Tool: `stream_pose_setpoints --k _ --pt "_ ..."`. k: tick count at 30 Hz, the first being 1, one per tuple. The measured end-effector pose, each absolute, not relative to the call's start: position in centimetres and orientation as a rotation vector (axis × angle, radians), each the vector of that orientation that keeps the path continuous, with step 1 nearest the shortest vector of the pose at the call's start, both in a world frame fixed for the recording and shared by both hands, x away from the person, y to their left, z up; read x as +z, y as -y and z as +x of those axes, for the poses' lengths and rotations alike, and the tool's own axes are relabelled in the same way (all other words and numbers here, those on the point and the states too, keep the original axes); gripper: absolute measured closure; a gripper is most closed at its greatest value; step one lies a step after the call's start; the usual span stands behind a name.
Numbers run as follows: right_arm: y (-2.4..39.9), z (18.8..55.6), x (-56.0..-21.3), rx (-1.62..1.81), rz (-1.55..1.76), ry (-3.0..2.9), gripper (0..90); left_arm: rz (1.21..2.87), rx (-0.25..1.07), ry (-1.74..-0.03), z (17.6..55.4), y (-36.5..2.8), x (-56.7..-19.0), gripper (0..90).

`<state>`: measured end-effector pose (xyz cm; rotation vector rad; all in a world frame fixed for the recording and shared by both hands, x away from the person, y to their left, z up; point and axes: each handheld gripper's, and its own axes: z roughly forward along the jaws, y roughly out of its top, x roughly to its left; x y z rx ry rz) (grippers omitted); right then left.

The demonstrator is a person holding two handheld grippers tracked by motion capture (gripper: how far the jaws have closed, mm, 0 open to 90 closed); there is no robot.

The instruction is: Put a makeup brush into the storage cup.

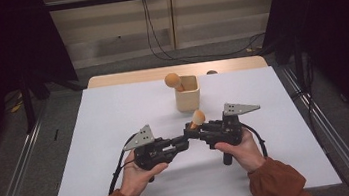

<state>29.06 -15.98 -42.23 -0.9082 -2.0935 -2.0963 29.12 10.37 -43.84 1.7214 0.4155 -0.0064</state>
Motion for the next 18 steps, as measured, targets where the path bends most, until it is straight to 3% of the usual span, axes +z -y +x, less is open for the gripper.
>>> stream_pose_setpoints --k 13,18 --pt "15.97 28.92 -42.17 -2.087 -0.907 2.096 74.2 1.729 0.002 -0.464 29.24 -10.28 -44.02 68.2" --pt "16.04 28.91 -42.12 -2.082 -0.911 2.121 74.3 1.748 0.019 -0.49 29.28 -10.47 -44.05 57.5"
